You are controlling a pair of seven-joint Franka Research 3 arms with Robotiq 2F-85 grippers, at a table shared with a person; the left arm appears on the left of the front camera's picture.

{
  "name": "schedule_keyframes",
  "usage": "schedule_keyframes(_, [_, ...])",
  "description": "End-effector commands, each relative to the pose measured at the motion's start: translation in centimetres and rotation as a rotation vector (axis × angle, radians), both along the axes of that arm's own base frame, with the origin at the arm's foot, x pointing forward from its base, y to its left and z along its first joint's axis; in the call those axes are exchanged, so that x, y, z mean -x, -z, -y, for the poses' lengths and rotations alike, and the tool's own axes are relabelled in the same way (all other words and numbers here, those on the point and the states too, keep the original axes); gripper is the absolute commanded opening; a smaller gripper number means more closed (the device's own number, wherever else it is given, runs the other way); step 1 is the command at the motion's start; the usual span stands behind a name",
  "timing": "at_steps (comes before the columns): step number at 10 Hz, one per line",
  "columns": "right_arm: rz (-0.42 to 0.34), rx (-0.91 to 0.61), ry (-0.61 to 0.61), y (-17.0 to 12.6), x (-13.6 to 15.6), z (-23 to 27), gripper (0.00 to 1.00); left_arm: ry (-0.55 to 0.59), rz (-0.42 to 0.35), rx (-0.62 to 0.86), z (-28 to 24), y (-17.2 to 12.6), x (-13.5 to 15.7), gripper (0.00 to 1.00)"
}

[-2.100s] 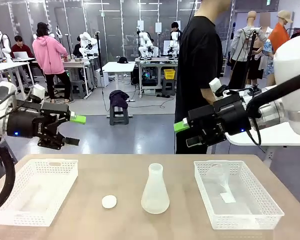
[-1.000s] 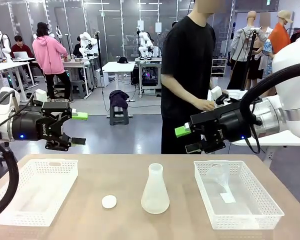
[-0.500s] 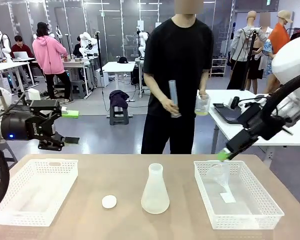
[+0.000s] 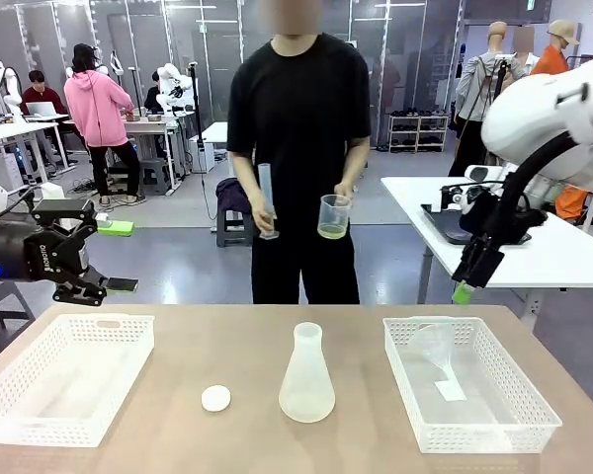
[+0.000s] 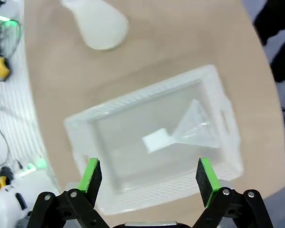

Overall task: Prepare the solutions needed for the experiment.
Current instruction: Pick up the Plastic Funnel and insert it into the Big flask.

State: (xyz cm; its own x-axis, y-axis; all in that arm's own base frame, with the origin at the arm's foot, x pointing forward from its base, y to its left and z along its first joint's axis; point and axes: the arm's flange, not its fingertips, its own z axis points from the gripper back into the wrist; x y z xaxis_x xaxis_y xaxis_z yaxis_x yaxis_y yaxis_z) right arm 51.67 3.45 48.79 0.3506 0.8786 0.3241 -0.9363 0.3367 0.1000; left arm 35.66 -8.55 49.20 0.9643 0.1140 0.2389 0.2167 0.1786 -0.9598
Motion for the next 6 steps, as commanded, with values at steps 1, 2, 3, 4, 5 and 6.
schedule_keyframes(1, [0.092, 0.075, 0.024, 0.8, -3.7, -0.4, 1.0, -0.007, 0.008, -0.011, 0.3, -0.1, 0.0, 1.0])
schedule_keyframes(2, [0.113, 0.095, -0.001, 0.9, -4.8, -1.0, 1.0, -0.007, 0.008, -0.011, 0.3, -0.1, 0.0, 1.0])
schedule_keyframes(3, [0.125, 0.132, 0.007, 0.9, -5.6, -1.3, 1.0, -0.007, 0.008, -0.011, 0.3, -0.1, 0.0, 1.0])
schedule_keyframes(4, [0.116, 0.15, 0.03, 0.7, -5.8, -1.5, 1.0, -0.007, 0.008, -0.011, 0.3, -0.1, 0.0, 1.0])
schedule_keyframes(5, [0.113, 0.085, -0.007, 1.1, -5.1, -0.8, 1.0, -0.007, 0.008, -0.011, 0.3, -0.1, 0.0, 1.0])
schedule_keyframes(6, [0.113, 0.085, -0.007, 1.1, -5.1, -0.8, 1.0, -0.007, 0.008, -0.011, 0.3, -0.1, 0.0, 1.0])
